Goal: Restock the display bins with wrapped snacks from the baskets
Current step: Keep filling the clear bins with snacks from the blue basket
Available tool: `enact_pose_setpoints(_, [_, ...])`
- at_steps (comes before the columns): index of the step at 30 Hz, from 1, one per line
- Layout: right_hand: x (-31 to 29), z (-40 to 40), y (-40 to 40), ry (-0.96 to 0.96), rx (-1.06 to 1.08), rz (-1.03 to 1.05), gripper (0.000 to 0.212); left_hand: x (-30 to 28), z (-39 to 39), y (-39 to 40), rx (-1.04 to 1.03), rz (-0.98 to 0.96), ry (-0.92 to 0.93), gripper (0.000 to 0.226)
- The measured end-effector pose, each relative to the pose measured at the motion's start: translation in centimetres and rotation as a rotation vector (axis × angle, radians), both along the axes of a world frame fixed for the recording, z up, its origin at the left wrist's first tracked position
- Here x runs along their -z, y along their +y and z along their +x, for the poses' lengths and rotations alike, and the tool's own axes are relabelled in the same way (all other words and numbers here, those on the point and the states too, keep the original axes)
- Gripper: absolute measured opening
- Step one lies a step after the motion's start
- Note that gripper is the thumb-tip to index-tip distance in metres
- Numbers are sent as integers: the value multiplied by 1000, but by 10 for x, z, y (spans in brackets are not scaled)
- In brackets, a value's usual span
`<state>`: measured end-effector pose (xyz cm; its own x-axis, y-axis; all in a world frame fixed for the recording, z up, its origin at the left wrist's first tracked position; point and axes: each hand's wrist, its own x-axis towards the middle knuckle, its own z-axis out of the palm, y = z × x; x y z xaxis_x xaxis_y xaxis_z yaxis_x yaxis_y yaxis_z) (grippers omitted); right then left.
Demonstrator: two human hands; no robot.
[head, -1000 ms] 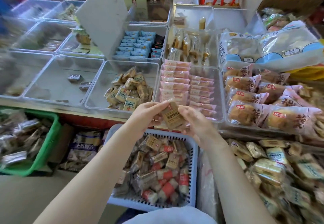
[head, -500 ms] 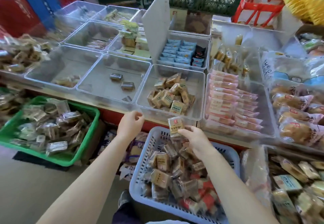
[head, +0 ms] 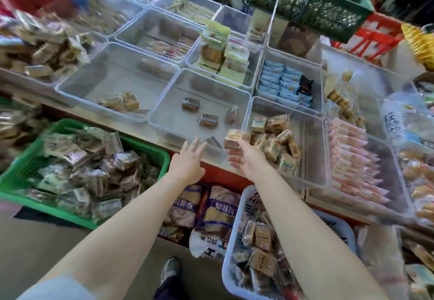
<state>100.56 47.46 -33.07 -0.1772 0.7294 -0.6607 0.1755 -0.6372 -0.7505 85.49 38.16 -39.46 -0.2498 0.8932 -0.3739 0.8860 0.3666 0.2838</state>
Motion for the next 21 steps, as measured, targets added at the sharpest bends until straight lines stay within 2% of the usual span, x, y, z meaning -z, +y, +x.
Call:
enact_pose_setpoints(6, [14,-23,10,-28,-38,94,30,6,-1,-5,2,18,-56,91])
enact_pose_setpoints(9, [6,-8,-3,-2,-19,153,13,4,-2,-5,11,18,-55,91])
enact_pose_setpoints(12, [1,29,-25,-39,-14,199,18,-6,1,-3,-8,-6,-41,82])
enact_pose_setpoints(14, [12,64,-39,-133,8,199,19,-11,15,-3,-73,116,-44,62])
enact_pose_setpoints(16, [33,101,-49,-271,50,159,19,-11,39,-6,-127,266,-135,42])
enact_pose_setpoints(17, [45,119,-54,-339,61,137,19,-9,54,-7,-125,270,-208,37])
enact_pose_setpoints(19, [70,153,-63,-481,20,111,17,-4,85,-8,-88,134,-376,30])
enact_pose_setpoints(21, [98,184,-69,-627,-115,115,15,3,112,-8,-38,-41,-504,29])
